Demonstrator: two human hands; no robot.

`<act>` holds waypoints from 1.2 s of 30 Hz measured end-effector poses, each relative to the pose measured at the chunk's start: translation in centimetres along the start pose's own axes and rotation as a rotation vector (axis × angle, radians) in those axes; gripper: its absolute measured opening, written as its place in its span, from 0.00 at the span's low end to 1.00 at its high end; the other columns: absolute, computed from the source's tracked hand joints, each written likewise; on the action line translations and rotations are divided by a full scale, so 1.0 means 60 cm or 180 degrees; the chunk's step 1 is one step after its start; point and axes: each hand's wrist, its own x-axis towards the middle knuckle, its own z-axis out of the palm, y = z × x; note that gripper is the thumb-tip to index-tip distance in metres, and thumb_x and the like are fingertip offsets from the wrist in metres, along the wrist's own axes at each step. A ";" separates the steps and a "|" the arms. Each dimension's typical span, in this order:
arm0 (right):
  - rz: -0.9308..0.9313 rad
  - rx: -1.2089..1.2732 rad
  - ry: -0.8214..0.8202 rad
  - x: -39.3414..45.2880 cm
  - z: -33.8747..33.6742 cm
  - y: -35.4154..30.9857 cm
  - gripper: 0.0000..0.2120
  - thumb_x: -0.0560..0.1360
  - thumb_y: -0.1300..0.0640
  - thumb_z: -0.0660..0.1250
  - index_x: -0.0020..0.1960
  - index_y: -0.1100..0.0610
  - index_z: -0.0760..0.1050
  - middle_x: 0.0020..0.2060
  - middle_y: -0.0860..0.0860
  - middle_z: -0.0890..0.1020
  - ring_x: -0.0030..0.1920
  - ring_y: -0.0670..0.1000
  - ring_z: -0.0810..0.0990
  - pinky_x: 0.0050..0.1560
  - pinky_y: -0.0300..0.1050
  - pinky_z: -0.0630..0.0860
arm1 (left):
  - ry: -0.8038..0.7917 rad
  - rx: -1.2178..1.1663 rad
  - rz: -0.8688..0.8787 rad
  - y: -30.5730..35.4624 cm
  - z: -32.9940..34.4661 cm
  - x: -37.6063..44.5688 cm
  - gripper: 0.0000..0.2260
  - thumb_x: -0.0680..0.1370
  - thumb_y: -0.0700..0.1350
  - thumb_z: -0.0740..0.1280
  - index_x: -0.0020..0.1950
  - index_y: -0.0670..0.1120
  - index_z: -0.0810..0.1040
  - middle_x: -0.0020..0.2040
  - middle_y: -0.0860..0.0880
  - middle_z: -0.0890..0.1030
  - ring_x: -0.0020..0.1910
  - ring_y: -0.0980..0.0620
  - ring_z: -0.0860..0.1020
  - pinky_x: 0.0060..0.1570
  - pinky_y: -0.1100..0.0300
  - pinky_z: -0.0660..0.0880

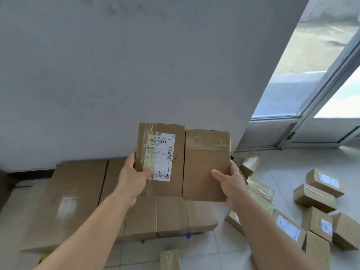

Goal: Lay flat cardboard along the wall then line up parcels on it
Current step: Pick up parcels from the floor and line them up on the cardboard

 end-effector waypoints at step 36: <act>-0.0284 -0.0690 -0.1355 -0.369 0.825 0.021 0.36 0.76 0.60 0.69 0.77 0.48 0.54 0.68 0.51 0.73 0.62 0.54 0.75 0.63 0.53 0.74 | 0.1561 -0.0768 -0.0210 -0.228 -0.846 -0.072 0.26 0.77 0.39 0.66 0.73 0.55 0.64 0.58 0.51 0.78 0.51 0.52 0.79 0.38 0.59 0.76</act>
